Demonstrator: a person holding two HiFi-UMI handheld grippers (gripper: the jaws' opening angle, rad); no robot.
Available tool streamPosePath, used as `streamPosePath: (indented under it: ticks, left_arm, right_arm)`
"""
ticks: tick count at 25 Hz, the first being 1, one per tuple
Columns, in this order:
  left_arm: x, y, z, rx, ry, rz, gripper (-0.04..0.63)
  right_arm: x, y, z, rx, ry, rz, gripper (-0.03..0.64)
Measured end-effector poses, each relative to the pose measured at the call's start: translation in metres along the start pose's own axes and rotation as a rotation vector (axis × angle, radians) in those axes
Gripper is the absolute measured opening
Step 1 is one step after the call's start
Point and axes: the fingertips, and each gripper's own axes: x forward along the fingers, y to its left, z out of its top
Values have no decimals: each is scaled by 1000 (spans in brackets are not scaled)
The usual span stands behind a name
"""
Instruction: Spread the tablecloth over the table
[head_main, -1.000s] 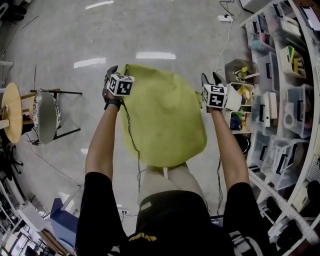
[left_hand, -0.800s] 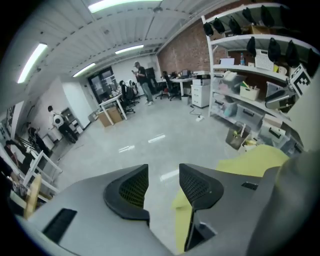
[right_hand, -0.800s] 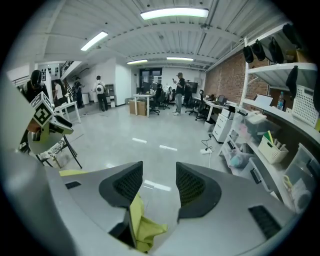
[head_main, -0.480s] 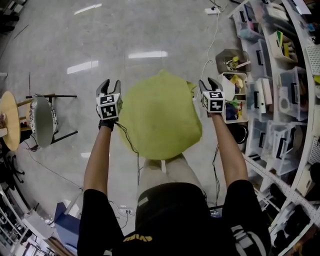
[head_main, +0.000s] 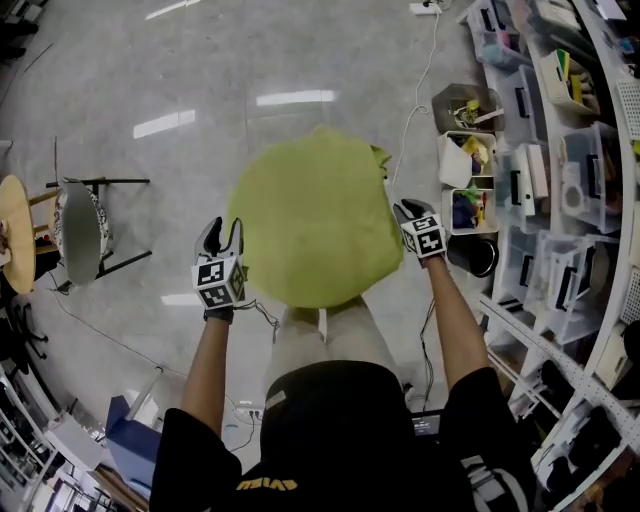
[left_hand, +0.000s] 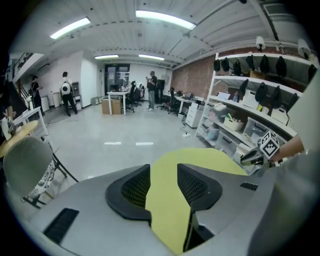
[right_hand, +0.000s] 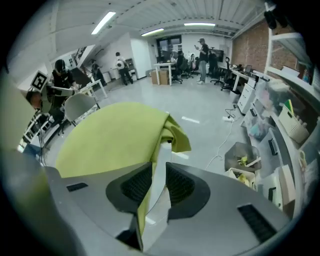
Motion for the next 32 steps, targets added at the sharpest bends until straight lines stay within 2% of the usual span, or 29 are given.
streamPosePath:
  ticks: [3,10,15,19,26,32]
  left_arm:
    - [-6,-15,-24,-2,27,-24,181]
    - [-7,-53,-56,1,67,-86,183]
    - [-4,-68,-66,0,84,-110,184]
    - [-5,-71,-69,-4,93,-113,184]
    - [-3,-68,-70,-13,100,-105,184]
    - [-4,-71,-70,-12,101,-106,184]
  right_arm:
    - [14,11,-11,-45,40,15,72]
    - [36,22,-26,-60,110,33,89]
    - [40,31,-29,-94,141,71,9]
    - [35,27,-28,-2,119,72,8]
    - [22,13,-31,229,53,150,8]
    - [9,-5,-34,262,39,121,6]
